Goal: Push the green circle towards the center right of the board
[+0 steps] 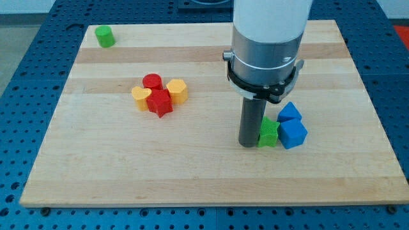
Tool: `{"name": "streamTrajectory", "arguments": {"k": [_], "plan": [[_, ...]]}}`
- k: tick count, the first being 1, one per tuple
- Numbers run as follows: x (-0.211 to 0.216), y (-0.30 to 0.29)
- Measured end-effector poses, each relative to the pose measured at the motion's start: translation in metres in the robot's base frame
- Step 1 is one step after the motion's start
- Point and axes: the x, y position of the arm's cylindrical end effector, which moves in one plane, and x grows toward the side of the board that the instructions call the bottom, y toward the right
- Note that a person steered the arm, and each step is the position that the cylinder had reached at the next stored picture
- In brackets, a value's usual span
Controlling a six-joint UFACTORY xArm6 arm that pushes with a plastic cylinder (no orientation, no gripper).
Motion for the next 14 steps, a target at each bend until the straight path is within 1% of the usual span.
{"name": "streamTrajectory", "arguments": {"k": [1,3,4,5,6,8,9,10,11,13,14], "plan": [[-0.027,-0.030],[-0.139,-0.023],[-0.203,-0.047],[-0.271,-0.114],[-0.323,-0.201],[-0.329,-0.234],[-0.329,-0.276],[-0.328,-0.358],[-0.320,-0.359],[-0.259,-0.314],[-0.249,-0.281]]}}
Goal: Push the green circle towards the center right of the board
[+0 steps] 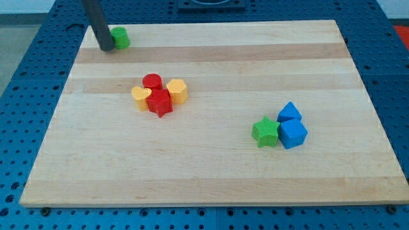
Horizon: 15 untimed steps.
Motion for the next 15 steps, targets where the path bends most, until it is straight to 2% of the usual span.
{"name": "streamTrajectory", "arguments": {"k": [2,3,4,6,8,9,10,11,12,13,15], "plan": [[-0.017,-0.071],[-0.043,-0.058],[-0.045,-0.014],[-0.009,0.106],[-0.002,0.183],[-0.014,0.174],[-0.028,0.138],[-0.020,0.078],[0.006,0.049],[0.020,0.078],[0.054,0.186]]}}
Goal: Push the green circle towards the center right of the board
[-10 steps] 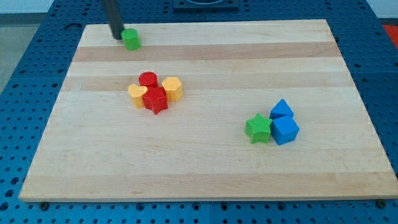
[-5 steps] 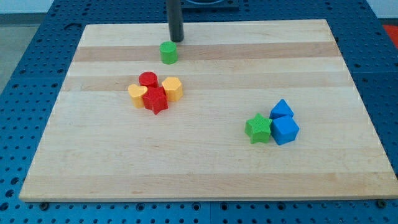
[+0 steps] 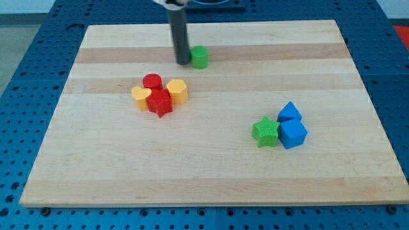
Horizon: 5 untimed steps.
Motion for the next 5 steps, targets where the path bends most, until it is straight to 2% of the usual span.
{"name": "streamTrajectory", "arguments": {"k": [1,3,4,5], "plan": [[0.006,0.038],[-0.015,0.003],[-0.031,0.015],[-0.031,0.052]]}}
